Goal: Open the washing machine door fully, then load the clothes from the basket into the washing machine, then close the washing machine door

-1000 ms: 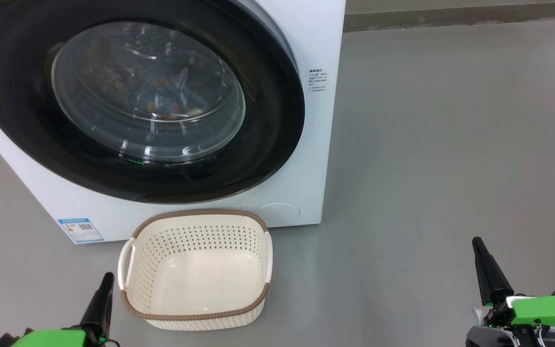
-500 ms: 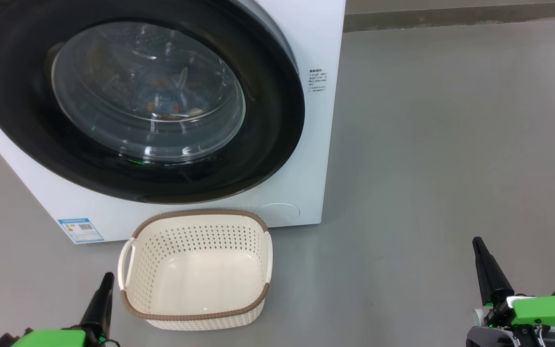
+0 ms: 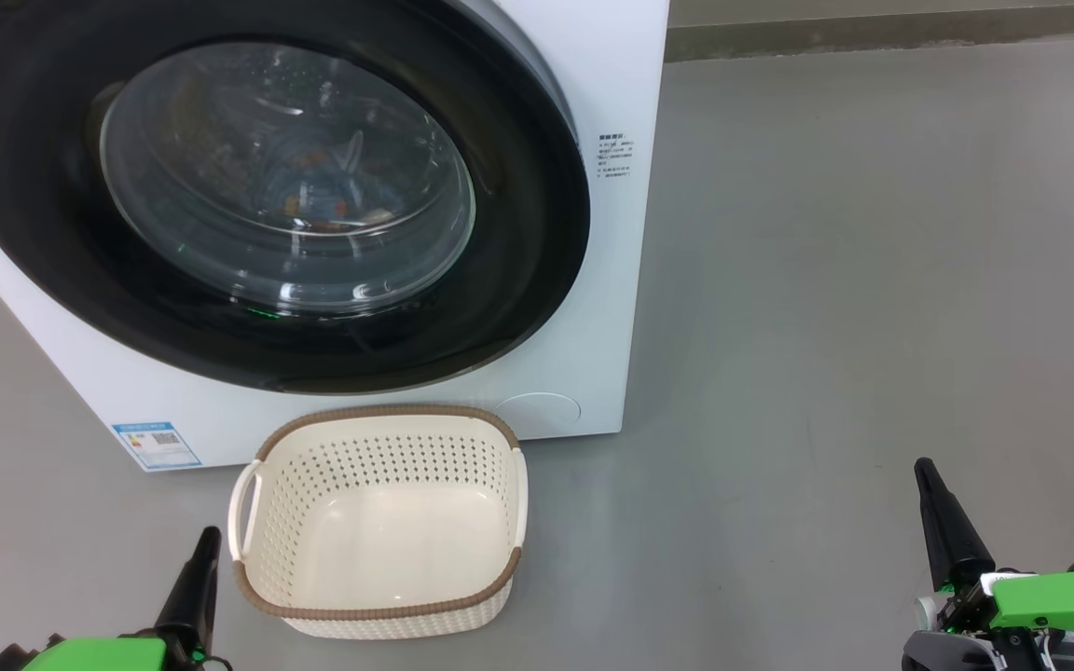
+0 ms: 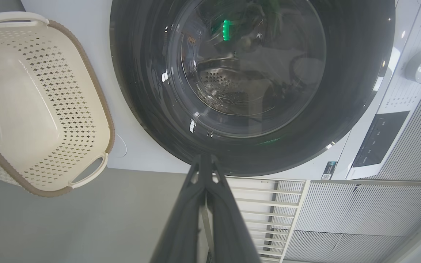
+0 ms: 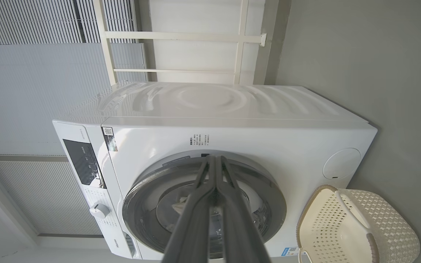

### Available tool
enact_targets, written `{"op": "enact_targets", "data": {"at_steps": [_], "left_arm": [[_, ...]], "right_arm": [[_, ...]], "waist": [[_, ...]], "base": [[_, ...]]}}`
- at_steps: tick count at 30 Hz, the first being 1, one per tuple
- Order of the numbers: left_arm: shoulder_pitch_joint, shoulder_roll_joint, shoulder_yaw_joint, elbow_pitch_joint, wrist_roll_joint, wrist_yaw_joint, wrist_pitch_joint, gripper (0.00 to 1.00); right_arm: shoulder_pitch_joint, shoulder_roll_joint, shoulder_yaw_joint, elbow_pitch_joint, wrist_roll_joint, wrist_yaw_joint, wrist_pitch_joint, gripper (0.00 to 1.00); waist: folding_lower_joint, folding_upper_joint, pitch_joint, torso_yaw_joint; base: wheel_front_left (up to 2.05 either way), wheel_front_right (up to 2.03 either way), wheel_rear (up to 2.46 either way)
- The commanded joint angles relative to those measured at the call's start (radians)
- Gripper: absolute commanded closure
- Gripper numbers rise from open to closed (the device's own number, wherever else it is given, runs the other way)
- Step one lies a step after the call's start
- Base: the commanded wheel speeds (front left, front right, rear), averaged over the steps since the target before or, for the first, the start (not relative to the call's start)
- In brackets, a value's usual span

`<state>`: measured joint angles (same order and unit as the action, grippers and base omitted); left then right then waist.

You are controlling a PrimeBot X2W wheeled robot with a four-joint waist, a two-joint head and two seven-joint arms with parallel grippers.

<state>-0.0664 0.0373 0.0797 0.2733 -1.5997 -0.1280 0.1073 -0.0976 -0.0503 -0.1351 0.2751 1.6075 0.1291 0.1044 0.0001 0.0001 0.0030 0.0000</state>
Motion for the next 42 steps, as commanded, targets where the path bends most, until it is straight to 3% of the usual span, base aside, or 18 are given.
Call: {"op": "enact_targets", "data": {"at_steps": [1, 42], "left_arm": [[-0.042, 0.013, 0.035, -0.028, -0.008, -0.003, 0.006, 1.0], [-0.042, 0.013, 0.034, -0.028, -0.009, -0.003, 0.006, 1.0]], "right_arm": [[-0.01, -0.002, 0.023, -0.03, 0.002, 0.002, 0.008, 1.0], [-0.01, -0.001, 0.021, -0.03, 0.001, 0.002, 0.009, 1.0]], "waist": [[0.0, -0.0001, 0.0, 0.0], [0.0, -0.0001, 0.0, 0.0]], "base": [[0.0, 0.0, 0.0], [0.0, 0.0, 0.0]]}}
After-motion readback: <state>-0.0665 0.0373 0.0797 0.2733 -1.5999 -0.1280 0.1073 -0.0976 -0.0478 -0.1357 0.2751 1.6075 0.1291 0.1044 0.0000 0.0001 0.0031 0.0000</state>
